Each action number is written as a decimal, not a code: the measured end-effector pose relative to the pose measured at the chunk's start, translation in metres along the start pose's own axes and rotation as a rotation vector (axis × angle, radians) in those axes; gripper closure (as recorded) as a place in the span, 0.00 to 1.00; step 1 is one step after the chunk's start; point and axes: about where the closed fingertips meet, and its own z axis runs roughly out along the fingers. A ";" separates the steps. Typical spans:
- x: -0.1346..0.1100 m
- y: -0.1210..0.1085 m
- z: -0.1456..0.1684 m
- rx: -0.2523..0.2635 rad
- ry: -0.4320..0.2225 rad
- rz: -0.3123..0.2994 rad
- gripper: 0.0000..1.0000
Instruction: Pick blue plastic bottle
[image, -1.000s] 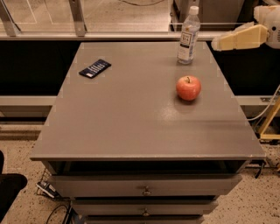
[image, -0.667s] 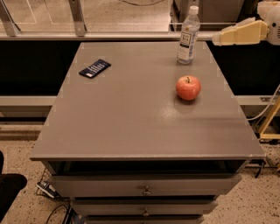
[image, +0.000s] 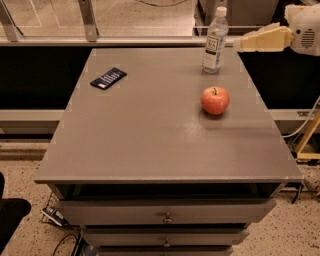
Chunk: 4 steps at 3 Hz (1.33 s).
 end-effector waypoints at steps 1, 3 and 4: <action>0.008 -0.012 0.047 0.005 -0.059 0.033 0.00; 0.030 -0.029 0.125 -0.025 -0.088 0.060 0.00; 0.041 -0.033 0.143 -0.033 -0.085 0.064 0.00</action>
Offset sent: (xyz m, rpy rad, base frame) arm 0.1389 0.0372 -0.0505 0.1384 -0.0614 0.0205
